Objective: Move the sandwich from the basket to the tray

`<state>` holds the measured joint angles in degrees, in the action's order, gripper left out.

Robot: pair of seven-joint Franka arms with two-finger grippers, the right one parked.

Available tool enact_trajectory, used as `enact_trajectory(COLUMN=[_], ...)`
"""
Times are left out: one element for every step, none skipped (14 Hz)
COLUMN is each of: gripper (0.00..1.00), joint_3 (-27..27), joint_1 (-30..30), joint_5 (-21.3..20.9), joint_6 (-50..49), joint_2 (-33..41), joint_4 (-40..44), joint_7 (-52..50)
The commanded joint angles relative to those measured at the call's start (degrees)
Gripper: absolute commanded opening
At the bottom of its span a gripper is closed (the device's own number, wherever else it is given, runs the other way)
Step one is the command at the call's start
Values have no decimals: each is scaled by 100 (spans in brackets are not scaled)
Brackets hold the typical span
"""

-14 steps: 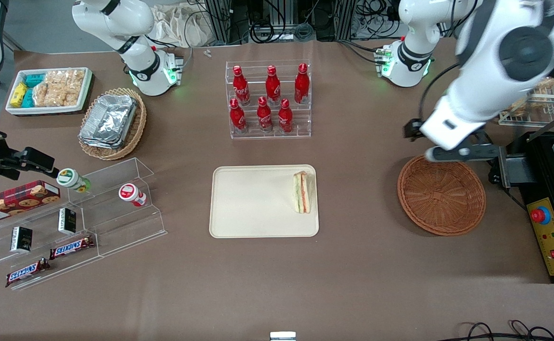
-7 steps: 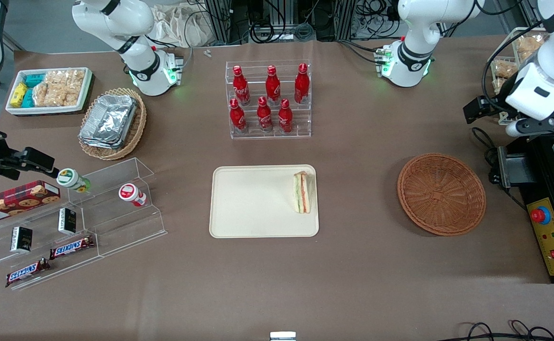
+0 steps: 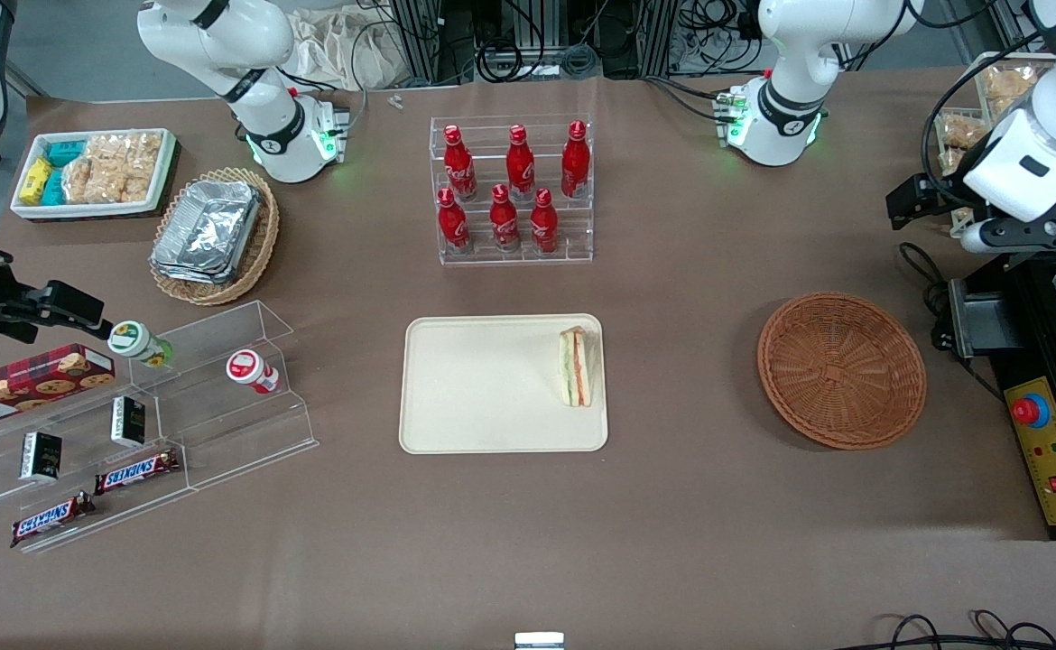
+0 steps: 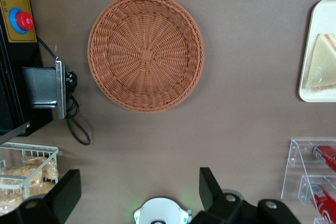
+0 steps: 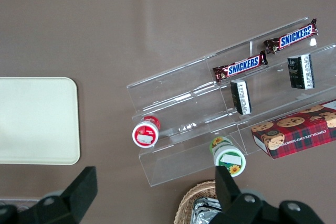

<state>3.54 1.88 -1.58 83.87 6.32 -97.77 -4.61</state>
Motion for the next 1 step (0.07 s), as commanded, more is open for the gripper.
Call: enact_trajectory(gripper=[100], joint_3=[-64], joint_1=[58], joint_5=[79], joint_6=[-266], joint_2=[-210], joint_4=[329], joint_7=[118])
